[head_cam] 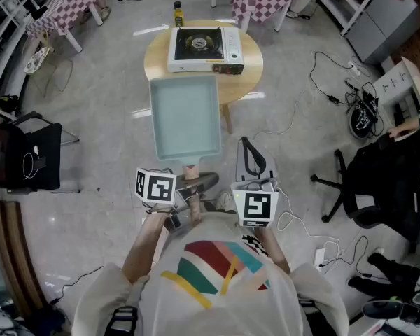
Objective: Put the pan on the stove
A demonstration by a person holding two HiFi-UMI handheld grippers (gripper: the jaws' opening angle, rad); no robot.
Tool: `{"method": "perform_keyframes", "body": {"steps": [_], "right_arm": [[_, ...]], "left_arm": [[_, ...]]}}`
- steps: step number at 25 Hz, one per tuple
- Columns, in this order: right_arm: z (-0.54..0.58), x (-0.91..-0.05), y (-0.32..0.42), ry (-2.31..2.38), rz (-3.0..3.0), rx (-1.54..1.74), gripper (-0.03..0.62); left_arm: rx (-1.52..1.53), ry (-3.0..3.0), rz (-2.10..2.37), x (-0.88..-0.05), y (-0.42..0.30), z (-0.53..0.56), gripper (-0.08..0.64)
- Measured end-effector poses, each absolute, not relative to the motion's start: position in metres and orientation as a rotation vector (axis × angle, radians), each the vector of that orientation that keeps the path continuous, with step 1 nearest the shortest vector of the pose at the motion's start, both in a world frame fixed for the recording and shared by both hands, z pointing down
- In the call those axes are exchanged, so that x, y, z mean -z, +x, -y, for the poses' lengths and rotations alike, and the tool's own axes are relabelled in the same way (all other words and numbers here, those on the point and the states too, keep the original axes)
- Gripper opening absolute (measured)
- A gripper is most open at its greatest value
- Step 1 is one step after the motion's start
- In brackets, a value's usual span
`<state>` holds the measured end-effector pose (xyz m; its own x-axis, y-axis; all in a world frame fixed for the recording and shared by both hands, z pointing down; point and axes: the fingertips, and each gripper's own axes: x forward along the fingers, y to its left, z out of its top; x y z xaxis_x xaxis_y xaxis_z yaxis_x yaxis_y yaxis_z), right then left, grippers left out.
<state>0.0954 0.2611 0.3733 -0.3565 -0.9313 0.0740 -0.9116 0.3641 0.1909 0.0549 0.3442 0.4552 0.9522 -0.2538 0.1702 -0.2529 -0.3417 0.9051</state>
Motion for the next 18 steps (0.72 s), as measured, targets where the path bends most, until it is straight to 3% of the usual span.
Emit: {"method": "perform_keyframes", "body": {"steps": [18], "right_arm": [[-0.223,-0.391,0.089,1.599,2.501,0.108,-0.002]], "left_arm": [[-0.052,2.001,0.519,-0.46,0.04,-0.285,0.008]]}}
